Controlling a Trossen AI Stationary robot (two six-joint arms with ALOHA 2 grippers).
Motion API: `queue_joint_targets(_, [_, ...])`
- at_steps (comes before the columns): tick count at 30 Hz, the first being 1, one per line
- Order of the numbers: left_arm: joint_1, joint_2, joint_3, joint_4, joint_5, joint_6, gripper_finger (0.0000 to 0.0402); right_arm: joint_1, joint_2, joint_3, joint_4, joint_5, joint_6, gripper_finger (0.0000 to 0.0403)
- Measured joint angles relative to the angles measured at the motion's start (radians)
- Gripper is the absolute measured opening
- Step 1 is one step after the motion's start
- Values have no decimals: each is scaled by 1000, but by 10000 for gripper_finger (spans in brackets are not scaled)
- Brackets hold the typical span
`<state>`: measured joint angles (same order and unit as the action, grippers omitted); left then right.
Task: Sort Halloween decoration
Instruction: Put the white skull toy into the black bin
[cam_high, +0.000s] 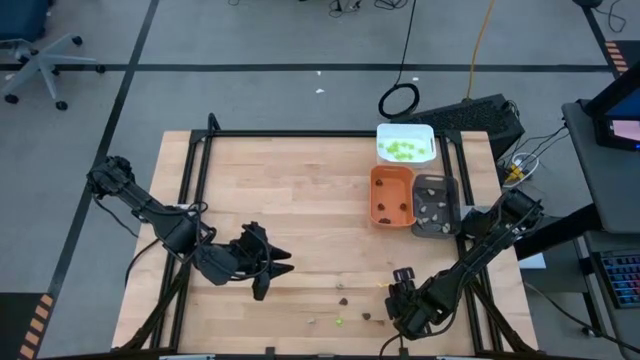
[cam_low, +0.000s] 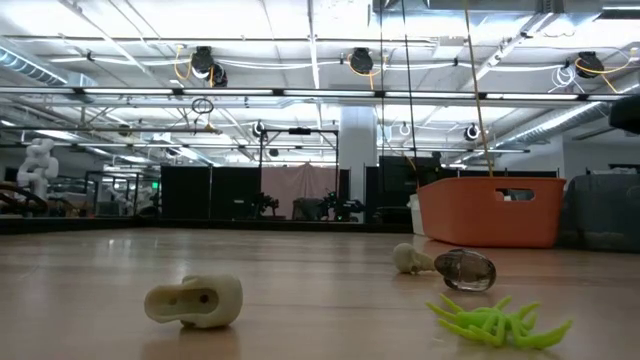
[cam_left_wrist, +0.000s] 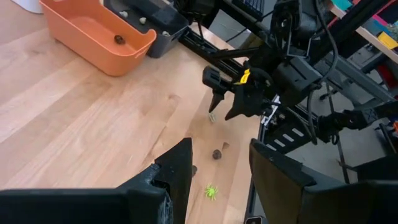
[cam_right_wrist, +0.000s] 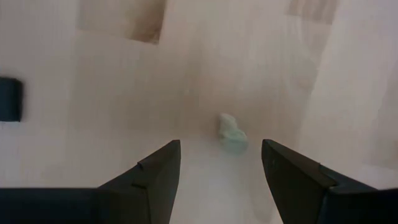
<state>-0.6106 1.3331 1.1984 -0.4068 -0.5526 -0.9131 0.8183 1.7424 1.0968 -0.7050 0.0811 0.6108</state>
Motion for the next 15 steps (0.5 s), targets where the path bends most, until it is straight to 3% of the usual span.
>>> queue_joint_targets(15, [0, 0, 0, -3, -1, 1, 164, -5, 0, -60, 105, -5, 2, 167])
